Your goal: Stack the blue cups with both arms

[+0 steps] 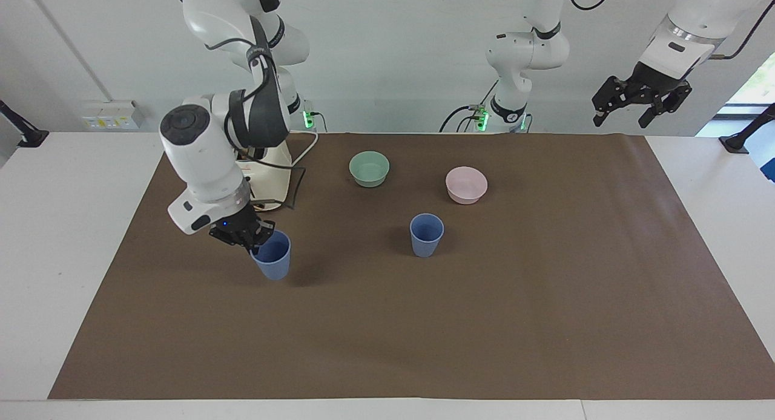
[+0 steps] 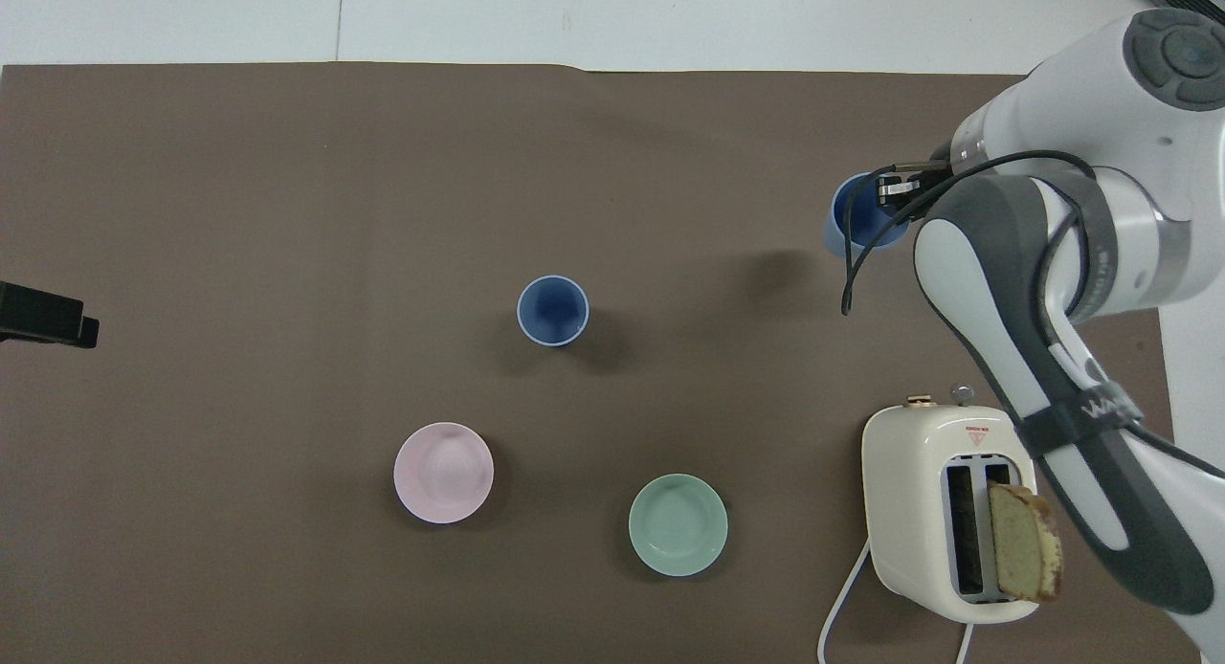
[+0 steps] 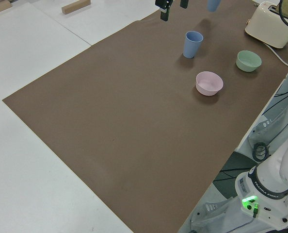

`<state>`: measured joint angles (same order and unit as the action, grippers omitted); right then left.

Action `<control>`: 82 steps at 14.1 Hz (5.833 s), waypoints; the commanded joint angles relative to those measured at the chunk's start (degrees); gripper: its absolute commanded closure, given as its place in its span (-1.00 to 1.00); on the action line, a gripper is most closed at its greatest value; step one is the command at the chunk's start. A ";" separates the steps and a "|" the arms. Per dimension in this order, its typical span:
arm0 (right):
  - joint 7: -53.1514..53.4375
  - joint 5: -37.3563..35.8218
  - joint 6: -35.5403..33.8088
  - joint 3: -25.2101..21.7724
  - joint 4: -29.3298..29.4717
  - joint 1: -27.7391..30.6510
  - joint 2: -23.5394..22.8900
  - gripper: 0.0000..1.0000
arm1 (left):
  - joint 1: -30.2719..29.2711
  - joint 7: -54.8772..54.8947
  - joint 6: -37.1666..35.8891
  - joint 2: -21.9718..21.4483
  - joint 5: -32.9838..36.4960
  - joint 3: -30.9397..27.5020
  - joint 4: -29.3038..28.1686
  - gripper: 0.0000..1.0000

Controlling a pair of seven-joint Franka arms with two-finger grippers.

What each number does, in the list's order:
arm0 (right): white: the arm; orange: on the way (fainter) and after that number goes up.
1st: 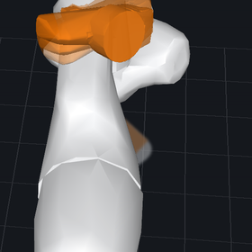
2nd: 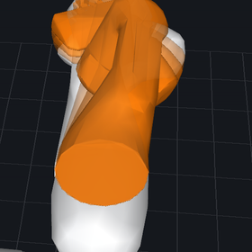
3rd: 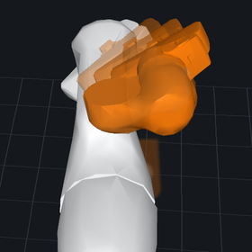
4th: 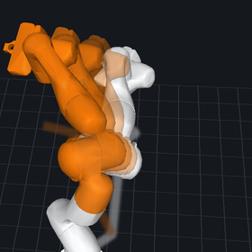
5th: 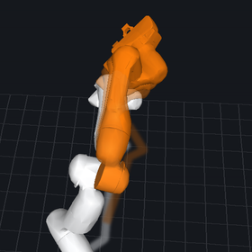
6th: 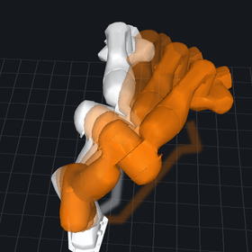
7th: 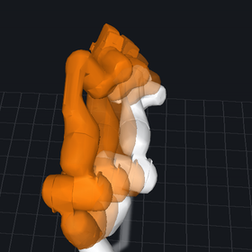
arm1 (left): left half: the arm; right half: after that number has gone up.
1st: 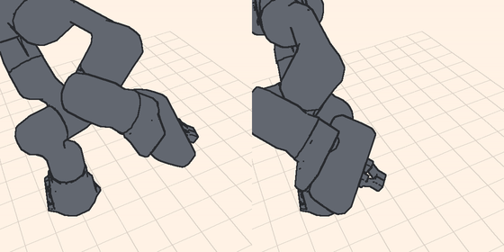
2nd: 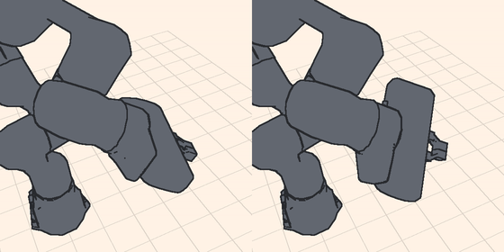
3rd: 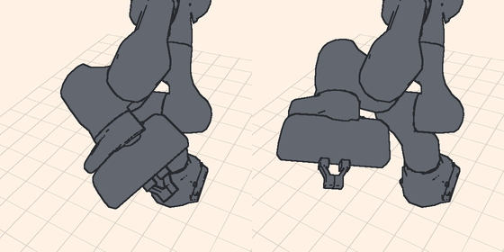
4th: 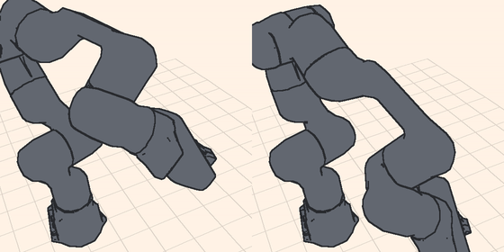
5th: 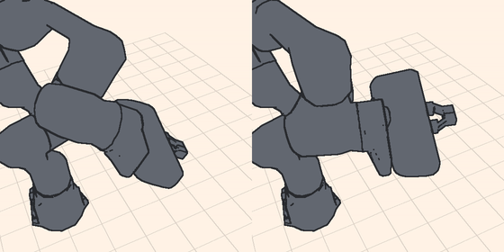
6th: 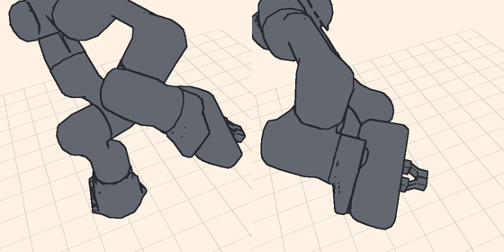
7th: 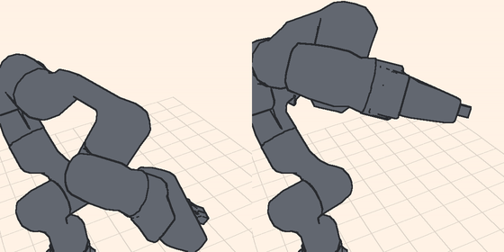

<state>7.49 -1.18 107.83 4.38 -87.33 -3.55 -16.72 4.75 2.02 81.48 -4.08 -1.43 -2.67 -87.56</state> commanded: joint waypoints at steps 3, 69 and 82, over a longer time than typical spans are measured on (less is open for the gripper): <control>3.39 0.74 -8.07 5.62 -1.71 0.21 11.17 1.00 | -0.35 0.44 1.04 -1.19 -0.07 0.21 -1.39 -1.00; 25.68 -2.95 0.12 6.34 -3.29 -8.96 10.64 -1.00 | -0.44 0.44 1.04 -1.19 -0.07 0.21 -1.39 -1.00; 6.40 -2.77 -20.18 6.25 4.00 8.29 16.02 -1.00 | -0.35 0.44 1.04 -1.19 -0.07 0.21 -1.39 -1.00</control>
<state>15.32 -3.72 90.64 9.70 -85.38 3.65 -0.01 4.75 2.02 81.49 -4.08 -1.43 -2.67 -87.56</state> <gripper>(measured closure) 0.000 0.000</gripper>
